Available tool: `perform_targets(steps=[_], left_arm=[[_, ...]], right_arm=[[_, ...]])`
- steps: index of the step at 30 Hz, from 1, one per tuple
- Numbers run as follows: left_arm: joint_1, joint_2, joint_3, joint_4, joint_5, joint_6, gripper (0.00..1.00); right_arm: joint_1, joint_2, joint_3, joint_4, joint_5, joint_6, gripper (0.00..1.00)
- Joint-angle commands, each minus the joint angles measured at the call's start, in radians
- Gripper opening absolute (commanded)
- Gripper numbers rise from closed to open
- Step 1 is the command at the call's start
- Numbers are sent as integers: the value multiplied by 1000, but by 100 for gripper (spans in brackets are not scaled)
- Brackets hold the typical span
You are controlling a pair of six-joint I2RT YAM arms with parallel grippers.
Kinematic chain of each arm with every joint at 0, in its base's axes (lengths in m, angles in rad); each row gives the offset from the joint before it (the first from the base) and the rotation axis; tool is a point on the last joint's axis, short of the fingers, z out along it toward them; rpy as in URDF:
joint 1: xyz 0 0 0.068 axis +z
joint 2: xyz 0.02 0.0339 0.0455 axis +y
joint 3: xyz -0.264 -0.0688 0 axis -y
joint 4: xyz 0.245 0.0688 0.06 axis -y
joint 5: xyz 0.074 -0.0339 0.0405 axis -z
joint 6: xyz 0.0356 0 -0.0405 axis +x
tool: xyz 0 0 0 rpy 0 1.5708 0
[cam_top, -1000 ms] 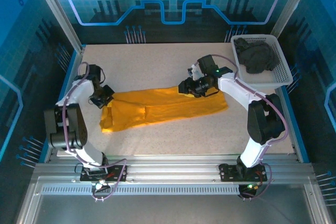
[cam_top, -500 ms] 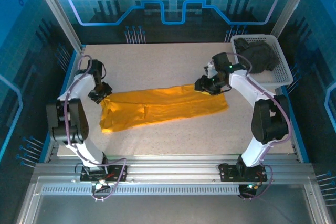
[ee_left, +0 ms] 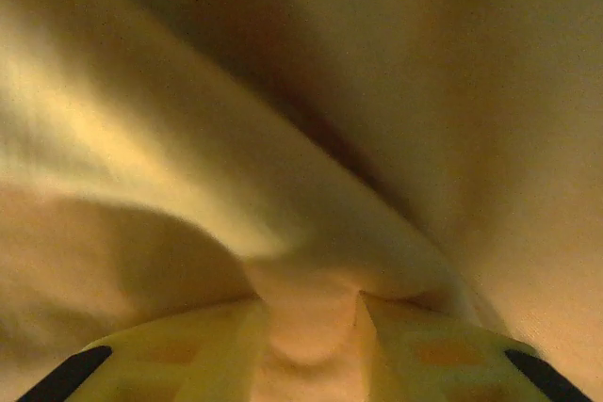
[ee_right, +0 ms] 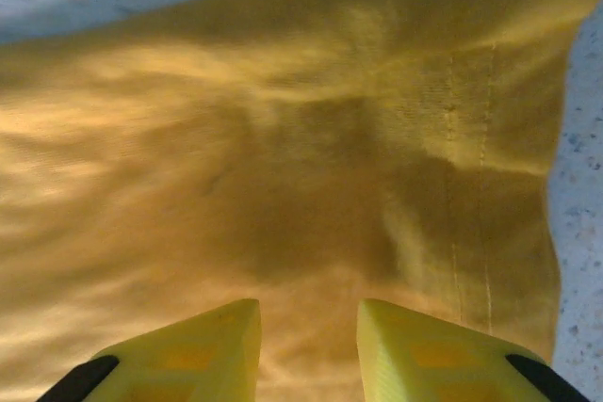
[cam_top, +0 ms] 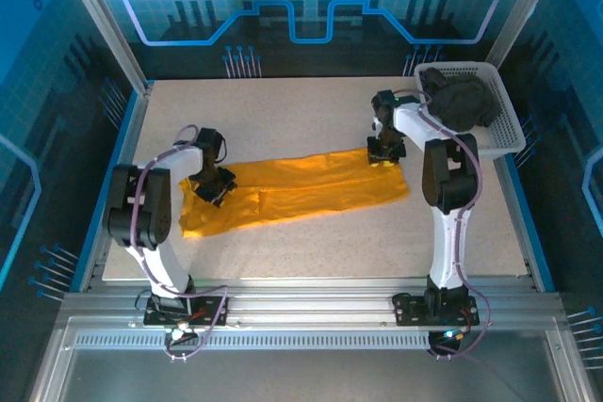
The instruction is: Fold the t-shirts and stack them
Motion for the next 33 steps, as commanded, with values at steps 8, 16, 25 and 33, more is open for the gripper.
perform_targets(steps=[8, 16, 25, 33], left_arm=[[7, 410, 505, -23, 61, 68, 35], [-110, 912, 1243, 151, 285, -33, 36], [-160, 1085, 1577, 469, 298, -261, 45], [-169, 501, 979, 381, 214, -23, 50]], right_arm=[[68, -114, -214, -138, 103, 78, 36], [193, -388, -646, 133, -194, 571, 35], [405, -446, -650, 255, -352, 929, 38], [240, -713, -621, 103, -184, 683, 54]])
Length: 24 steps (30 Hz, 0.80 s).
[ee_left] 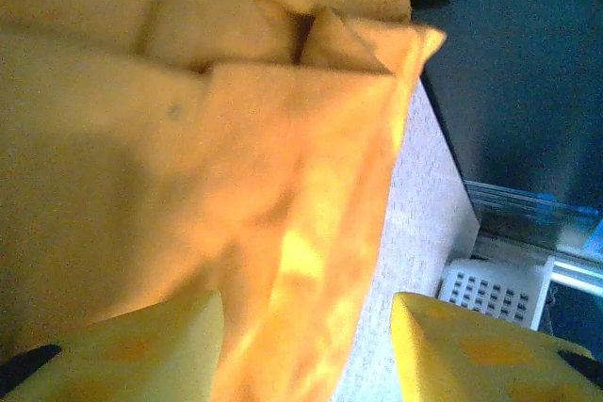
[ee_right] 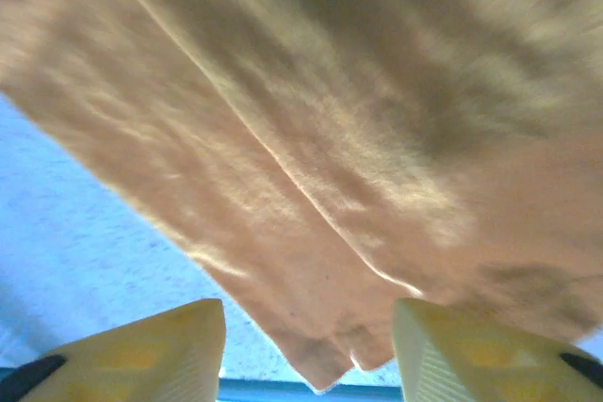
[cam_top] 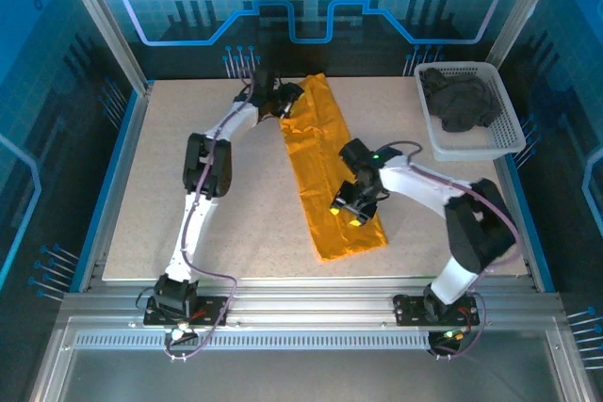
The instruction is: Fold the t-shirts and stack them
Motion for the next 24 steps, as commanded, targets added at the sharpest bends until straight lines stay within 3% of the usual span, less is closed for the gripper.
perform_targets(steps=[1, 6, 11, 16, 24], left_arm=[[-13, -322, -241, -104, -24, 115, 49], [-104, -671, -866, -132, 51, 44, 48], [-260, -889, -1230, -164, 124, 9, 49], [-455, -949, -1326, -182, 164, -29, 51], [-602, -818, -1283, -112, 187, -120, 52]], right_arm=[[-131, -150, -9, -94, 86, -209, 54], [-277, -155, -64, -233, 101, -550, 53], [-265, -120, -158, -211, 69, -667, 52], [-215, -75, -218, -157, 64, -623, 49], [-184, -4, -259, -76, 21, -533, 45]])
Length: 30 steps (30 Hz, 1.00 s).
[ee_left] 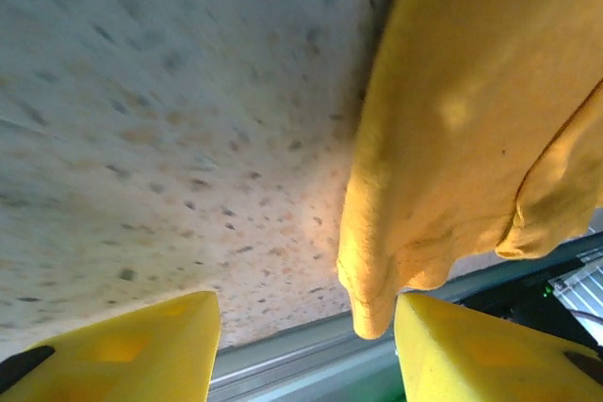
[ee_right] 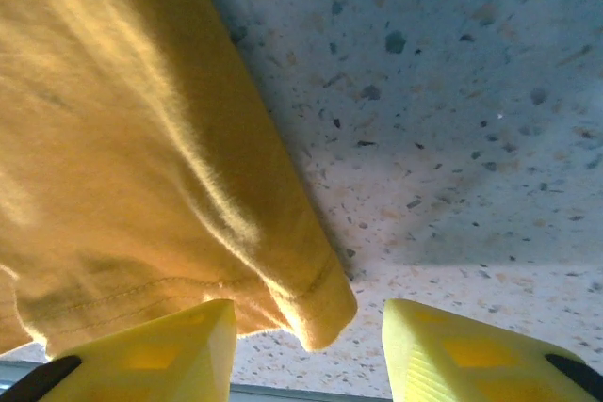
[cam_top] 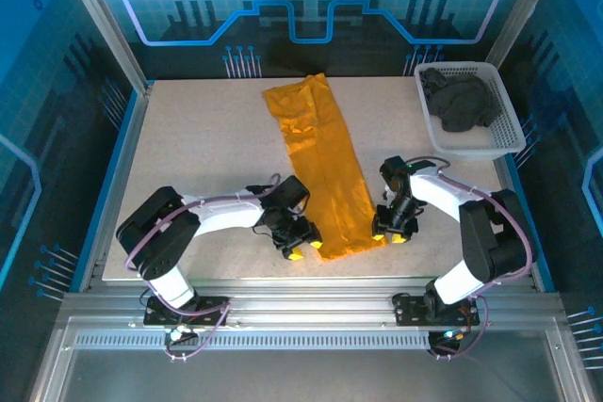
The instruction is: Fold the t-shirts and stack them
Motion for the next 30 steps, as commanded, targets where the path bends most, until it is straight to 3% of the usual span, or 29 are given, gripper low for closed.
perform_targets(steps=[1, 6, 10, 14, 22, 26, 30], left_arm=[[-44, 76, 40, 61, 34, -75, 52], [-60, 151, 53, 173, 11, -123, 41], [-57, 140, 29, 216, -48, -137, 19], [-55, 66, -49, 206, -88, -158, 1], [-14, -344, -319, -7, -162, -191, 0], [11, -537, -445, 66, -156, -255, 0], [11, -624, -472, 121, -171, -299, 0]], right_arm=[[33, 36, -14, 40, -29, 51, 45], [35, 42, -41, 86, -42, 80, 35], [45, 7, -53, 99, -45, 88, 13], [95, -37, -54, 80, -55, 103, 1], [327, -81, 11, 4, -119, 210, 0], [387, -86, 49, -1, -144, 267, 0], [394, -99, 80, -9, -183, 311, 0]])
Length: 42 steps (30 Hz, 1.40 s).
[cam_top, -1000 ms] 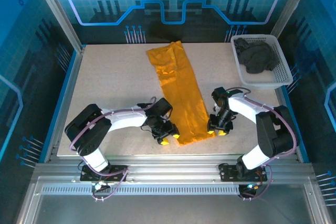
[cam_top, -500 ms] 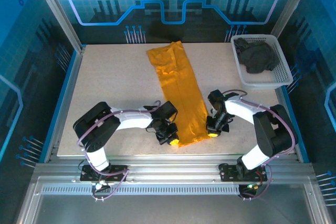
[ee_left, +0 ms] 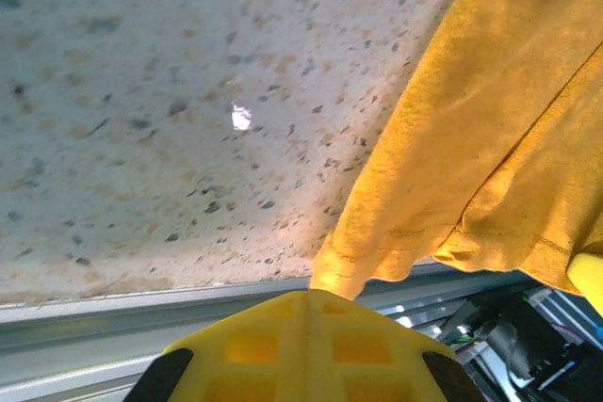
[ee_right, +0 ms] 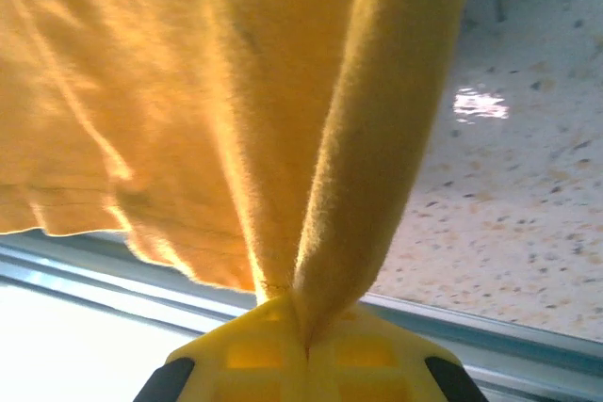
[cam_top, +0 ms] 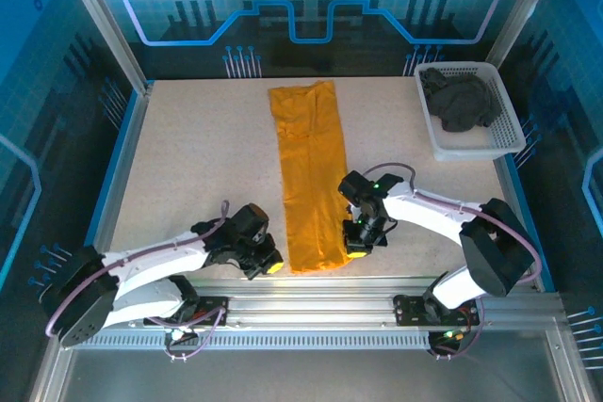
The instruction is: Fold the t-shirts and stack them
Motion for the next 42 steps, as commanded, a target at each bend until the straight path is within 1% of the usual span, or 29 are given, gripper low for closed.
perform_targets(steps=[1, 5, 6, 7, 8, 9, 11, 13, 14, 16, 18, 20, 23, 27, 29, 32, 35, 37, 39, 42], left_arm=[[5, -59, -4, 26, -40, -57, 0], [5, -120, 37, -18, -104, -75, 0], [5, -120, 51, -36, -110, -71, 4], [5, -111, 60, -55, -105, -69, 19], [4, -86, 67, -92, -88, -74, 31], [5, -46, 71, -113, -52, -72, 35], [-7, 39, 83, -100, 4, -50, 43], [-32, 109, 122, -96, 17, -28, 51], [-40, 145, 147, -87, 23, -17, 54], [-53, 222, 198, -78, 35, 11, 55], [-60, 285, 237, -76, 37, 32, 55], [-66, 332, 247, -39, 43, 28, 53], [-79, 390, 258, 1, 55, 24, 46], [-100, 449, 281, -26, 79, 42, 38], [-102, 450, 297, -78, 64, 56, 37], [-102, 433, 325, -135, 27, 73, 40], [-109, 466, 336, -91, 55, 58, 39], [-123, 500, 345, -58, 69, 42, 33], [-132, 527, 359, -42, 70, 37, 24], [-131, 517, 366, -58, 37, 40, 2]], right_arm=[[9, -33, 50, -52, -50, 67, 0], [-14, -55, 118, -120, -19, 77, 0], [-21, -57, 132, -133, -13, 74, 0], [-27, -56, 141, -145, -8, 72, 0], [-32, -54, 148, -157, -8, 66, 0], [-36, -51, 151, -164, -7, 60, 0], [-40, -56, 141, -165, -5, 61, 0], [-44, -60, 125, -161, -4, 60, 0], [-46, -62, 117, -159, -4, 59, 0], [-49, -66, 95, -147, -1, 61, 0], [-54, -70, 70, -131, -1, 67, 0], [-58, -74, 43, -112, -2, 76, 0], [-61, -83, 7, -84, -6, 93, 0], [-63, -93, -18, -57, -8, 110, 0], [-66, -90, -19, -53, -6, 109, 0], [-69, -85, -19, -49, -4, 101, 0], [-73, -81, -19, -43, -4, 99, 0], [-75, -75, -19, -41, -3, 96, 0], [-78, -74, -19, -38, -4, 94, 0], [-79, -75, -13, -38, -5, 87, 0]])
